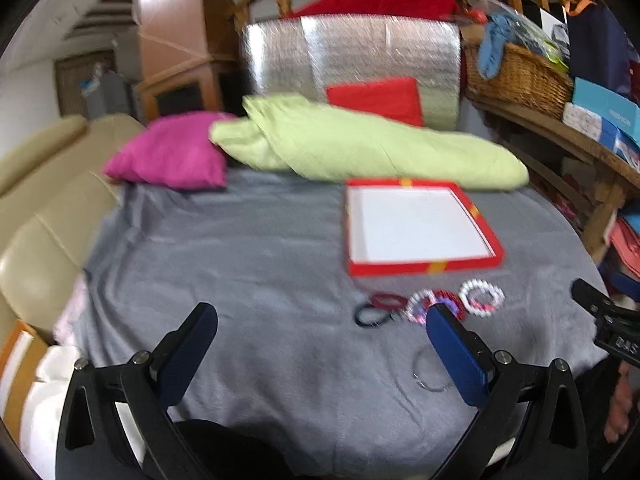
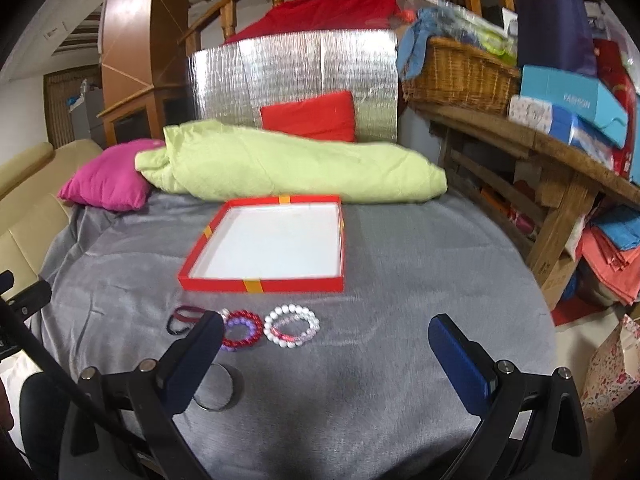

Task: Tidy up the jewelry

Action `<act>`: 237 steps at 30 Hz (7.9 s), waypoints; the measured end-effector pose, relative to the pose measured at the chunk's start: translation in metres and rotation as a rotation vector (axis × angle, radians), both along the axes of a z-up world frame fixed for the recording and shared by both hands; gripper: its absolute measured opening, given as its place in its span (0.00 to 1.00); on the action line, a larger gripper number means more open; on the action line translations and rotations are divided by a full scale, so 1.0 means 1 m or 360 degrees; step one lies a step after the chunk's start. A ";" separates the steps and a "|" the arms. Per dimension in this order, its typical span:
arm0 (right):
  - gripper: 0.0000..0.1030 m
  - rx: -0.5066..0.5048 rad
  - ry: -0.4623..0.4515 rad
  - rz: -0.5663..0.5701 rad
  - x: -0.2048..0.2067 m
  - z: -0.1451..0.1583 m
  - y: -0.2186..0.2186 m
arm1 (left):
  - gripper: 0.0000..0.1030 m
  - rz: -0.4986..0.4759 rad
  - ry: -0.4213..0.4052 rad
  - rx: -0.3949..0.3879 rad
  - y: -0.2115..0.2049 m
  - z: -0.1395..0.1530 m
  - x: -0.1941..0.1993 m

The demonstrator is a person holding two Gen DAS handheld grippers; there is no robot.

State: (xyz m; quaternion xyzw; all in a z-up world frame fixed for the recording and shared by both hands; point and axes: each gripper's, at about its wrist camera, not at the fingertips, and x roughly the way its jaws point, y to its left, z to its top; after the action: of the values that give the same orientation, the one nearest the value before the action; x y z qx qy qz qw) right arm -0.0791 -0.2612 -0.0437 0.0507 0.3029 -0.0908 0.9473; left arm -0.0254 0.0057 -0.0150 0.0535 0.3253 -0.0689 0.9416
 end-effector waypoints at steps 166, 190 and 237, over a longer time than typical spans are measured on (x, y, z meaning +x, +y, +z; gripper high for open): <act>0.10 0.0580 0.0051 0.0603 0.147 -0.051 -0.042 | 0.07 -0.0789 0.0096 -0.0417 -0.045 -0.077 0.117; 0.11 0.0863 0.0140 0.0543 0.274 -0.076 -0.027 | 0.07 -0.0678 0.0238 -0.0460 -0.076 -0.096 0.250; 0.39 0.0837 0.0176 0.0320 0.278 -0.076 -0.060 | 0.49 -0.0857 0.0409 -0.0014 -0.109 -0.130 0.211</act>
State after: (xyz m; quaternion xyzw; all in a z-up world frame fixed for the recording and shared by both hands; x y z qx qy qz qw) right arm 0.1989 -0.3213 -0.1197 0.2594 0.3706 0.0826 0.8880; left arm 0.1856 -0.1028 -0.1448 0.1246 0.4155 -0.3239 0.8408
